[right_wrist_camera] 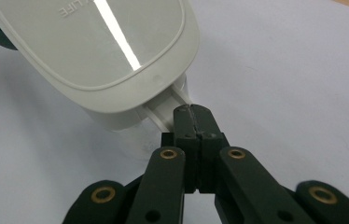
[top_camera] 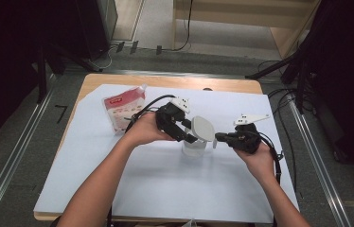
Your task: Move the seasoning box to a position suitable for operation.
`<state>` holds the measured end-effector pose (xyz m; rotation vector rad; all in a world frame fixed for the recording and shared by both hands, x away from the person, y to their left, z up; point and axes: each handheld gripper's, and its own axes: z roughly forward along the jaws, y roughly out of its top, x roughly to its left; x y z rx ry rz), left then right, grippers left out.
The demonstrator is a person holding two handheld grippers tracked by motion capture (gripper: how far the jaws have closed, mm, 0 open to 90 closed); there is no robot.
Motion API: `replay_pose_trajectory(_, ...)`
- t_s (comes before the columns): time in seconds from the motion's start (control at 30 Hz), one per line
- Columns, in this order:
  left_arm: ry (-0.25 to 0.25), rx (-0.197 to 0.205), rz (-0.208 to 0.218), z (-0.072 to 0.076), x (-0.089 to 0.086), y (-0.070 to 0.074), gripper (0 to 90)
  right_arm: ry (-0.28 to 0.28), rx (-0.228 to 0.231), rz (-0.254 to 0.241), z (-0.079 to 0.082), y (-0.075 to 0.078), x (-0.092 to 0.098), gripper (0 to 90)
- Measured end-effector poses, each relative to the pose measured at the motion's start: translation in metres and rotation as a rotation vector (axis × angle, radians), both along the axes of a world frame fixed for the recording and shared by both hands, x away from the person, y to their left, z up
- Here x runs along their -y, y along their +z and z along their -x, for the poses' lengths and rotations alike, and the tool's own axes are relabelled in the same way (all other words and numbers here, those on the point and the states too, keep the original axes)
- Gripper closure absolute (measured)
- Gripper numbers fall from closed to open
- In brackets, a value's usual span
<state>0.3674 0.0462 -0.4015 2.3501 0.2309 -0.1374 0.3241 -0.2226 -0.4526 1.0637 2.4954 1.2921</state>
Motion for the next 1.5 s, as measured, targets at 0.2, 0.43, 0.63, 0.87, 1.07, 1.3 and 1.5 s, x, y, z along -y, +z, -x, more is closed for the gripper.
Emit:
replay_pose_trajectory(0.2, -0.031, -0.015, -0.019, 0.002, 0.000, 0.003, 58.3, 0.000, -0.002, -0.004, 0.000, 0.000, 0.000, 90.0)
replay_pose_trajectory(0.43, -0.082, -0.028, -0.023, 0.006, 0.004, 0.008, 81.2, 0.002, -0.003, -0.001, 0.000, -0.001, 0.001, 90.0)
replay_pose_trajectory(0.63, -0.098, -0.074, -0.045, 0.004, 0.006, 0.010, 87.9, 0.002, -0.003, -0.001, 0.000, -0.001, 0.001, 90.0)
replay_pose_trajectory(0.87, -0.088, -0.070, -0.052, 0.005, 0.012, 0.013, 90.0, 0.003, -0.002, -0.002, 0.000, -0.001, 0.001, 90.0)
replay_pose_trajectory(1.07, -0.074, -0.060, -0.056, 0.007, 0.019, 0.018, 90.0, 0.004, -0.003, -0.003, 0.000, -0.001, 0.001, 90.0)
replay_pose_trajectory(1.3, -0.044, -0.037, -0.053, 0.006, 0.027, 0.024, 90.0, 0.003, -0.004, -0.006, 0.000, -0.001, 0.001, 90.0)
replay_pose_trajectory(1.5, -0.020, -0.038, -0.040, 0.005, 0.033, 0.024, 90.0, -0.001, -0.003, -0.006, 0.001, -0.002, 0.001, 90.0)
